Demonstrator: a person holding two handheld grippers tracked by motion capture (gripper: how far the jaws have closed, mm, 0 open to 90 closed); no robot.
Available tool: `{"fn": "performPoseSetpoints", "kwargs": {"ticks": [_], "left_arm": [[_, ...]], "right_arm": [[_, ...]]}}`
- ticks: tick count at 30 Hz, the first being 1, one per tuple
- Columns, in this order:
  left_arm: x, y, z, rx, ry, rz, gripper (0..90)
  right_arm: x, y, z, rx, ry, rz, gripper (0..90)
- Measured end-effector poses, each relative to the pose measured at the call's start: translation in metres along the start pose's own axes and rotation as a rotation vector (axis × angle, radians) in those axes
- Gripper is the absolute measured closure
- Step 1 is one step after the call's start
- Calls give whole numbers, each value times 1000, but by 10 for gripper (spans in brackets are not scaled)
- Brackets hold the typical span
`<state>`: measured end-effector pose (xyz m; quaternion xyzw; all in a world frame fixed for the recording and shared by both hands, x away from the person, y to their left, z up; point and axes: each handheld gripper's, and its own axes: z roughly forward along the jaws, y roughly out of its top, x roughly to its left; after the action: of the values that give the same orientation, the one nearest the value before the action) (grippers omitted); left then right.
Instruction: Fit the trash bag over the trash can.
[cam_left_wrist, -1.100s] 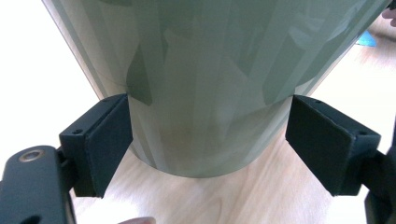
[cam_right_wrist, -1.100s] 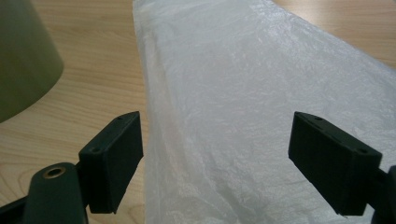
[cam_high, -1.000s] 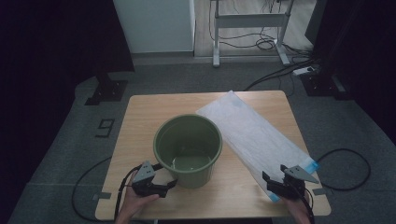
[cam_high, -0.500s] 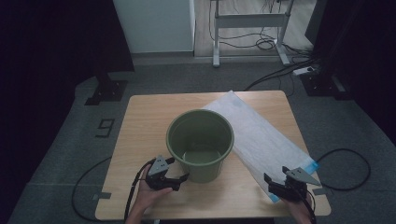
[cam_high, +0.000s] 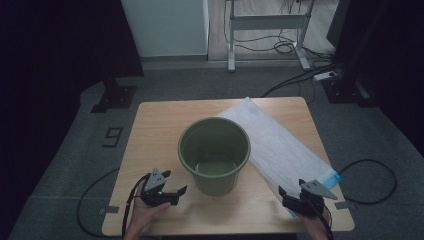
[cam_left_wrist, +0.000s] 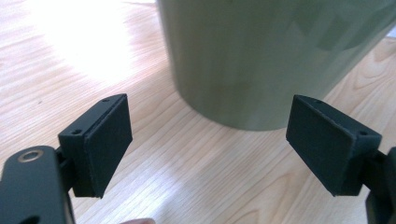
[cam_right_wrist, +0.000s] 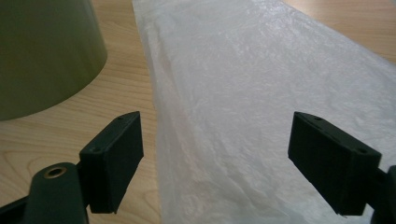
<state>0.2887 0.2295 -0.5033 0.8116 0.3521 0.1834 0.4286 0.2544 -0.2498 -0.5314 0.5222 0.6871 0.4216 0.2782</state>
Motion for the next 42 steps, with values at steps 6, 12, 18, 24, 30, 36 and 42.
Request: {"fn": "performPoseSetpoints", "kwargs": {"ticks": [6,12,18,24,30,36,42], "left_arm": [[5,-5,-2,13,15,-6,143],[13,-14,-6,31,35,-10,143],[20,-18,-10,31,43,-37,143],[21,-19,-10,28,34,-36,141],[20,-20,-7,44,45,-38,141],[22,-24,-7,48,49,-51,143],[23,-25,-7,49,48,-58,144]], "right_arm": [[16,16,21,35,-53,-15,205],[35,35,64,129,-56,-9,210],[41,43,96,191,-58,-4,240],[37,42,114,241,-90,4,338],[25,39,104,230,-77,-9,644],[16,31,88,231,-90,-2,815],[6,12,58,212,-102,3,874]]}}
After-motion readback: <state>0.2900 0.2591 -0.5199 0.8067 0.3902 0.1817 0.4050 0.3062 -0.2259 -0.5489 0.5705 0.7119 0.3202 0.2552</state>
